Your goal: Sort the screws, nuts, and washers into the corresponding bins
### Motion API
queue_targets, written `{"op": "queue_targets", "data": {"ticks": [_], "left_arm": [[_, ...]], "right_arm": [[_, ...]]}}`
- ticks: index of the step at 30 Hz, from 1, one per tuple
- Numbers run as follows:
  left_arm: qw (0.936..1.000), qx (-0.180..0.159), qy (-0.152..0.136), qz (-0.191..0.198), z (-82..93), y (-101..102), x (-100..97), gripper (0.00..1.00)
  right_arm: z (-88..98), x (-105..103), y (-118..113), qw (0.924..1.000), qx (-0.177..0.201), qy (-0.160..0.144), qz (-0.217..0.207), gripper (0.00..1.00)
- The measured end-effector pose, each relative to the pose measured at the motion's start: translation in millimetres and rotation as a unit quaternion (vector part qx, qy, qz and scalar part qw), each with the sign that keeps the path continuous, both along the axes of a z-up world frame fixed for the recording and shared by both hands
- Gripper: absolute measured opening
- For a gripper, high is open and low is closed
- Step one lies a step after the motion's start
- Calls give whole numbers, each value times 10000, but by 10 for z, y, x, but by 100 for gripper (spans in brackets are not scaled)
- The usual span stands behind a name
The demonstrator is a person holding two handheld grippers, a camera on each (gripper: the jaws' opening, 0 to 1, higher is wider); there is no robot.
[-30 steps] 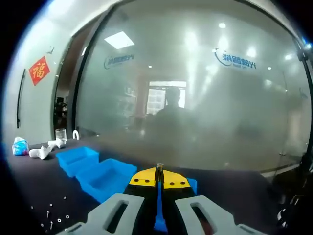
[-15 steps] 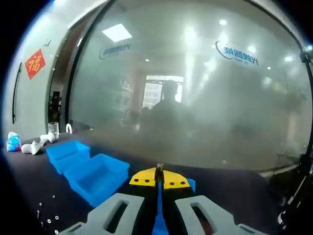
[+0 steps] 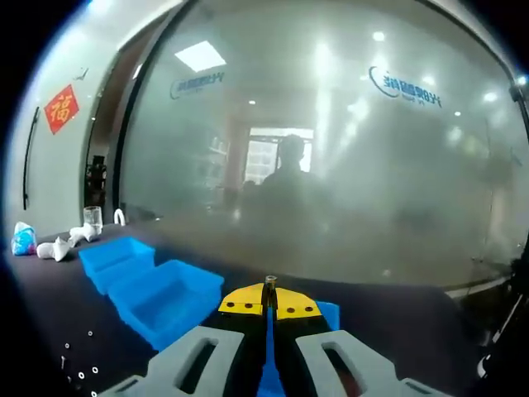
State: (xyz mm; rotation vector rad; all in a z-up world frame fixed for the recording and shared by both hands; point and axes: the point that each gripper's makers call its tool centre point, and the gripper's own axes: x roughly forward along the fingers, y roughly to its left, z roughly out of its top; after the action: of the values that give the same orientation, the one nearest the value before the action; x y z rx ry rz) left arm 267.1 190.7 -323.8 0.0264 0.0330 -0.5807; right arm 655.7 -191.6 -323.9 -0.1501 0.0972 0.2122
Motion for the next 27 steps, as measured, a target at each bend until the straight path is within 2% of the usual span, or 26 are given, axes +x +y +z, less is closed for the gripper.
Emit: {"op": "queue_targets", "data": {"ticks": [10, 15, 27], "left_arm": [[10000, -17, 3, 19, -9, 11, -11, 46], [10000, -19, 3, 7, -9, -2, -14, 46], [10000, -27, 8, 10, -14, -5, -26, 46]], "right_arm": [[8, 16, -53, 9999, 28, 16, -108, 1], [15, -12, -35, 9999, -18, 0, -104, 16], [34, -212, 2, 9999, 109, -72, 10, 17]]}}
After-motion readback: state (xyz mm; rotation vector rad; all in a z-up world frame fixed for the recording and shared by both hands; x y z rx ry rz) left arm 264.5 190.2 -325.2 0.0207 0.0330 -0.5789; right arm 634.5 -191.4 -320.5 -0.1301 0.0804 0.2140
